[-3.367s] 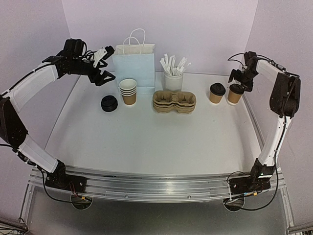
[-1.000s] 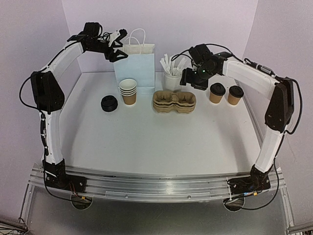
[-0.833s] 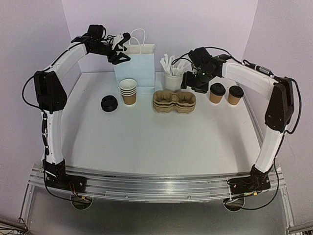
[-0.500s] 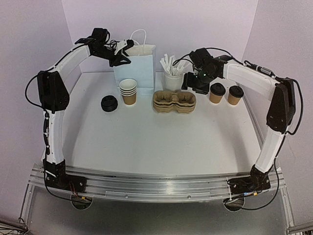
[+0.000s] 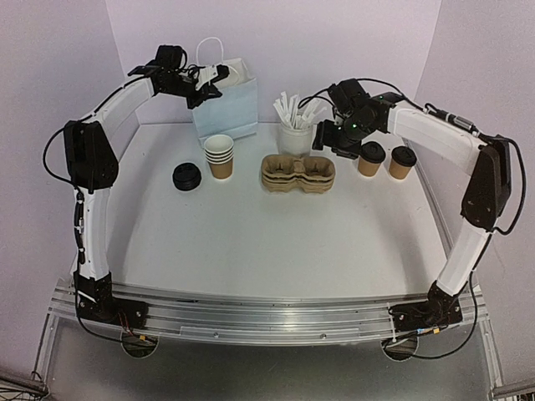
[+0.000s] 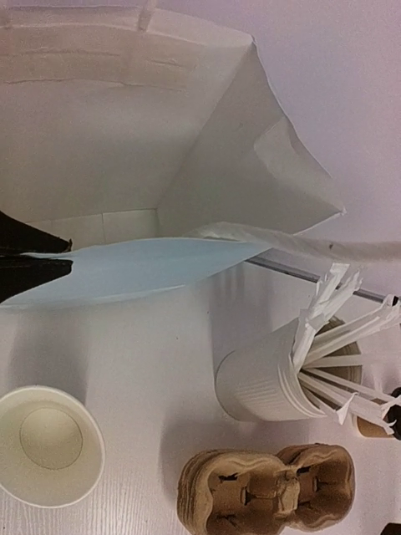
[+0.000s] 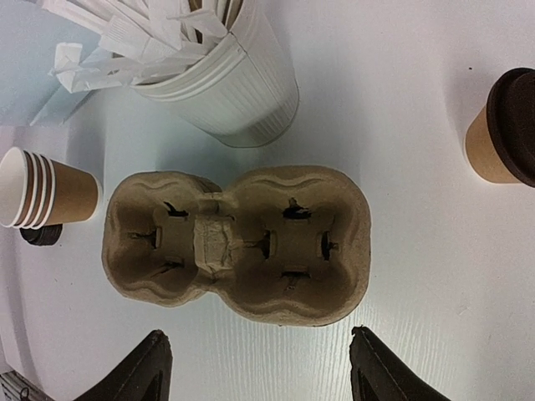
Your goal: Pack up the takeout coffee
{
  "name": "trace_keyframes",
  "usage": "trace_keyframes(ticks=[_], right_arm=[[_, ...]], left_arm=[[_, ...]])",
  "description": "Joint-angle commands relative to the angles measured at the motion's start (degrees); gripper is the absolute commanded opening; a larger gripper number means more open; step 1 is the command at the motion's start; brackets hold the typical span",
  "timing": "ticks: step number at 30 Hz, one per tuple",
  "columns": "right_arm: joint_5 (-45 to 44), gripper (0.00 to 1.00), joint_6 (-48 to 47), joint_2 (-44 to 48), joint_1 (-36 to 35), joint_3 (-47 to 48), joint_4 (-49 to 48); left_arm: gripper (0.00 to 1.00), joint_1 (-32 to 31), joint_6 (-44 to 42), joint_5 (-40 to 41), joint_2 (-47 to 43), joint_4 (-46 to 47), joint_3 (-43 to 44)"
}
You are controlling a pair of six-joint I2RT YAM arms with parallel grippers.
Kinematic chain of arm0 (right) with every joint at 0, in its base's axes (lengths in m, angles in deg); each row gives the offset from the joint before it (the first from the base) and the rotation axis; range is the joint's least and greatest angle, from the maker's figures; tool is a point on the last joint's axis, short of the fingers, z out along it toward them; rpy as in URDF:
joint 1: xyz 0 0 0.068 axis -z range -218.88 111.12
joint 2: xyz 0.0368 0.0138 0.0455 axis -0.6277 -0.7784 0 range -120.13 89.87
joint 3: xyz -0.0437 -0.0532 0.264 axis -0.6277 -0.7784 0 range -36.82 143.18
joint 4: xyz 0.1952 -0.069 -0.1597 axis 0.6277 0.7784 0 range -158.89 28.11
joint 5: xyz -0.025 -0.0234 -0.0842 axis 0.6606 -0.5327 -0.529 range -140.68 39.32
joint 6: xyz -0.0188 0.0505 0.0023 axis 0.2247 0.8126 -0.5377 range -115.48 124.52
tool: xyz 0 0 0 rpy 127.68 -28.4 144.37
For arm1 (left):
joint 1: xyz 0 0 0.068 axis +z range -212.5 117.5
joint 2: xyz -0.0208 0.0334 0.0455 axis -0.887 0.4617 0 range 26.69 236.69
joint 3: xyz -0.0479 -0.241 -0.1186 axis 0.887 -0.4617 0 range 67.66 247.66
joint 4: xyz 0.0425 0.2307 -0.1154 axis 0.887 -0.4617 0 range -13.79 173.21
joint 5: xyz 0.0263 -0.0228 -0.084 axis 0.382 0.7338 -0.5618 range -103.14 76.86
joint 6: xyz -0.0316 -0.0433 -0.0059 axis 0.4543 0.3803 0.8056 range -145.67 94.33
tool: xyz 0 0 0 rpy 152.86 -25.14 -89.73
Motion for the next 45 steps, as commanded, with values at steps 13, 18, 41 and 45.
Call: trace_keyframes(ticks=[13,18,41,45], right_arm=[[-0.8,0.69,2.2,2.2,-0.7,3.6,-1.0],[-1.7,0.69,3.1,2.6,-0.7,4.0,-1.0],[-2.4,0.67,3.9,3.0,-3.7,2.3,-1.2],[-7.8,0.57,5.9,-0.4,-5.5,3.6,-1.1]], left_arm=[[0.00,-0.3,-2.0,8.8,-22.5,3.2,4.8],[0.00,-4.0,-1.5,4.3,-32.6,-16.8,0.9],[0.00,-23.0,-12.9,-10.4,-53.5,-31.5,-45.9],[0.00,-23.3,-3.1,-10.1,-54.4,-22.5,-52.0]])
